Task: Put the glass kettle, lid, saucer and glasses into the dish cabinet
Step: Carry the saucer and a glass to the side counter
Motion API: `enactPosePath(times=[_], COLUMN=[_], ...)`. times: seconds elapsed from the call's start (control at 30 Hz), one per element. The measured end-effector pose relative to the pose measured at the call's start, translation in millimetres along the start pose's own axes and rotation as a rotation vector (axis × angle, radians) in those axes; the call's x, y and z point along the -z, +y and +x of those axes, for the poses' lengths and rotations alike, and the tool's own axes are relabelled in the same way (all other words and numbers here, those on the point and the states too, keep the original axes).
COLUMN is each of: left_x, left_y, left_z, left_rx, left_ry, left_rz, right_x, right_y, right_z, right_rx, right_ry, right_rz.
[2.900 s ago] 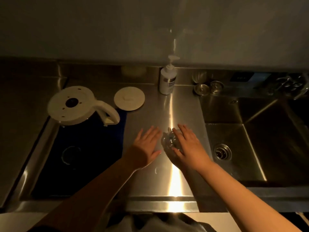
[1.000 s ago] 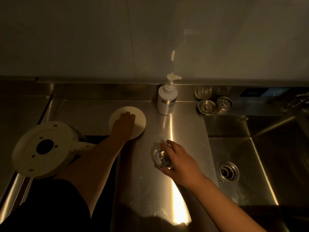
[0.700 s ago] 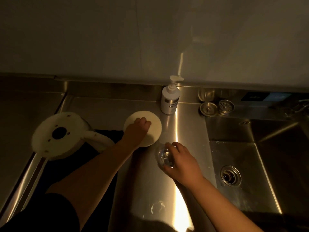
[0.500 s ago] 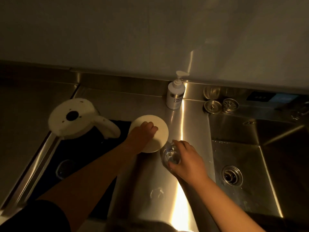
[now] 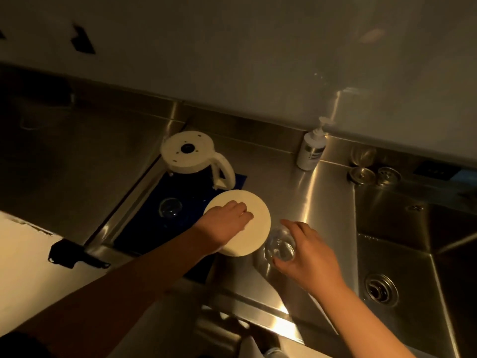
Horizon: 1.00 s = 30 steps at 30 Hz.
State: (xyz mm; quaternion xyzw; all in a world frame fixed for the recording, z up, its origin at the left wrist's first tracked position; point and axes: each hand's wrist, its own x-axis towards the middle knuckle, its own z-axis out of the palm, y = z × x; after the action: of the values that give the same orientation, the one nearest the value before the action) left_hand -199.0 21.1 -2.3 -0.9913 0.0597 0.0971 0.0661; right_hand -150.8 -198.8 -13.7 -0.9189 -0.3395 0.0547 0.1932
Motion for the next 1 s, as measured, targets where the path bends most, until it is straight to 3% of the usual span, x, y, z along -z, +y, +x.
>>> enactPosePath(times=[0.23,0.63,0.77,0.9,1.0], left_x=[-2,-74,-97,-119,-138], left_y=[-51,-173,-213,-260,-309], left_z=[-121,-351,-400,-440,-454], left_rx=[0.080,0.386,0.522,0.571,0.669], left_ry=[0.105,0.006,-0.048,0.012,-0.049], left_rz=[-0.018,-0.140,-0.226,-0.172,-0.136], right_x=[-10,-107,-137,-168,-192], right_y=[-107,-335,-396,-454,-498], right_z=[-15,-37,-21,19,62], right_rx=[0.161,0.356,0.434,0.501,0.546], right_ry=[-0.014,-0.105,-0.177,-0.263,-0.331], right_rz=[-0.046,0.081,0.096,0.147,0.195])
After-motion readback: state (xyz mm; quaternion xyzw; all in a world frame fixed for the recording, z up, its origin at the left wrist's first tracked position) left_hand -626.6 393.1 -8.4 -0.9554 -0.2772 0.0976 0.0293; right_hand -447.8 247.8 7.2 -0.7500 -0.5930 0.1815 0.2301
